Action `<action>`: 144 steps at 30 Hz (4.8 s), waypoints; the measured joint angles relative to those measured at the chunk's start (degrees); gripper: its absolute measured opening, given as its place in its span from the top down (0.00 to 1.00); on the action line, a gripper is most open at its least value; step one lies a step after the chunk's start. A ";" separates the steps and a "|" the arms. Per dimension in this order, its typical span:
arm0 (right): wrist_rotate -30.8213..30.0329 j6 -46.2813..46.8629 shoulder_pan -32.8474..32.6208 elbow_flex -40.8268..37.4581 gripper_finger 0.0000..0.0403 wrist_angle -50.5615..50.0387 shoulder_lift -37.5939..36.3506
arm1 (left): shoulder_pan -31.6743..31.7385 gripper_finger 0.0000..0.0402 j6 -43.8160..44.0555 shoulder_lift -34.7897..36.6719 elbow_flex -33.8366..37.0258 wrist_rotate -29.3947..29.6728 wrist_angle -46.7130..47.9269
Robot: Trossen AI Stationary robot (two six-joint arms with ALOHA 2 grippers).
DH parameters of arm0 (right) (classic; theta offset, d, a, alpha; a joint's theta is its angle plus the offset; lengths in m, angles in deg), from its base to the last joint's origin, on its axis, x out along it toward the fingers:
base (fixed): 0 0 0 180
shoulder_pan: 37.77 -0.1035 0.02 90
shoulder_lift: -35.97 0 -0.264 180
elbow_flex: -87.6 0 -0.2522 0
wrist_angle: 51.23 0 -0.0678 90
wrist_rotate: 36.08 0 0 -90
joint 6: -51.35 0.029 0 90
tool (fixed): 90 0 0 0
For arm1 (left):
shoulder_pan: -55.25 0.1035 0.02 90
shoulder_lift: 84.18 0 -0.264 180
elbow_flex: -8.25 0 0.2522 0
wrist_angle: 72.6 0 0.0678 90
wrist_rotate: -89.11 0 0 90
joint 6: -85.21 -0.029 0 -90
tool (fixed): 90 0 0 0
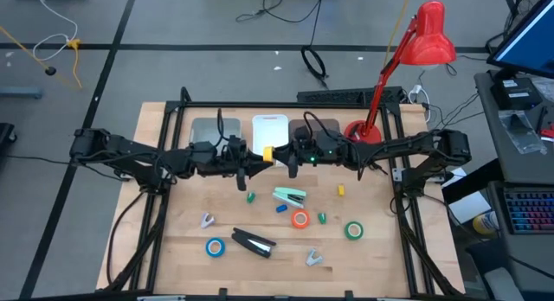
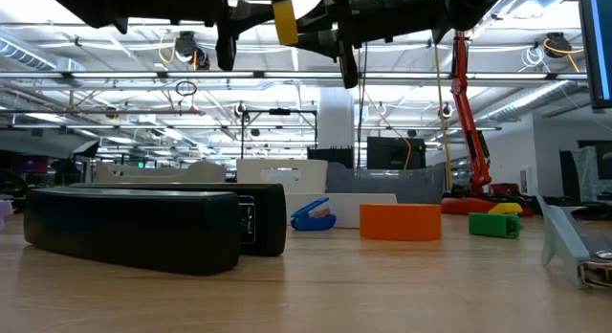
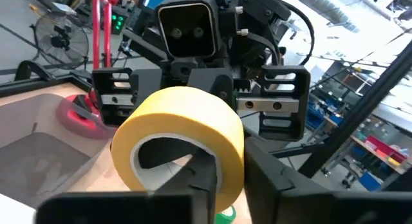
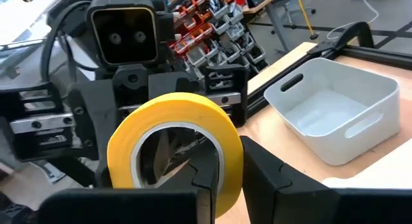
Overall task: Pick and place Stapler, Stapler remover, tape
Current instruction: Put the yellow tape into the gray bin, then put the green tape into the gray bin
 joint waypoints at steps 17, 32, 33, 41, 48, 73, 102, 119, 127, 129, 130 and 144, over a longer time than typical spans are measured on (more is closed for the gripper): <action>17.89 -6.25 2.98 -0.11 0.66 -12.92 0.05 | 1.36 0.90 -0.09 4.18 0.00 -6.35 15.22; 26.85 -10.86 4.46 -0.09 0.55 -27.82 0.04 | 11.38 0.90 -3.96 16.61 -6.18 14.48 60.63; 26.72 -10.50 4.51 -0.09 0.55 -27.66 0.04 | 12.42 0.90 -4.74 16.01 -7.61 14.93 64.31; 26.52 -16.63 5.03 -0.13 0.55 -27.20 -5.26 | 23.69 0.90 -10.82 6.52 -16.57 13.56 82.23; 26.51 -23.95 5.42 -2.45 0.55 -27.14 -16.13 | 33.98 0.90 -13.52 -2.86 -17.07 3.95 84.10; 18.92 -11.57 8.68 -25.77 0.55 -10.30 -39.43 | 40.19 0.90 -13.92 -18.43 -17.06 -6.17 70.39; 19.00 -11.49 8.61 -25.88 0.55 -8.38 -39.39 | 40.19 0.49 -13.90 -14.88 -17.05 -4.81 69.14; 19.03 0.52 8.35 -25.88 0.55 -4.61 -39.39 | 30.25 0.48 -5.91 18.58 -17.03 -15.71 81.47; 23.42 -2.05 7.56 -25.88 0.55 -5.09 -39.37 | 20.54 0.48 -4.80 23.81 -17.03 -11.69 81.34; 23.52 -2.78 6.23 -25.52 0.56 -5.56 -39.39 | 18.46 0.48 -4.44 24.01 -17.03 -9.24 80.78; 23.56 -2.88 5.48 -24.97 0.56 -5.67 -39.32 | 17.60 0.48 -4.27 24.01 -17.03 -8.27 80.50; 14.57 -7.27 -13.94 -0.83 0.66 -70.97 -32.33 | 13.67 0.48 -1.46 23.90 -17.03 -4.19 79.68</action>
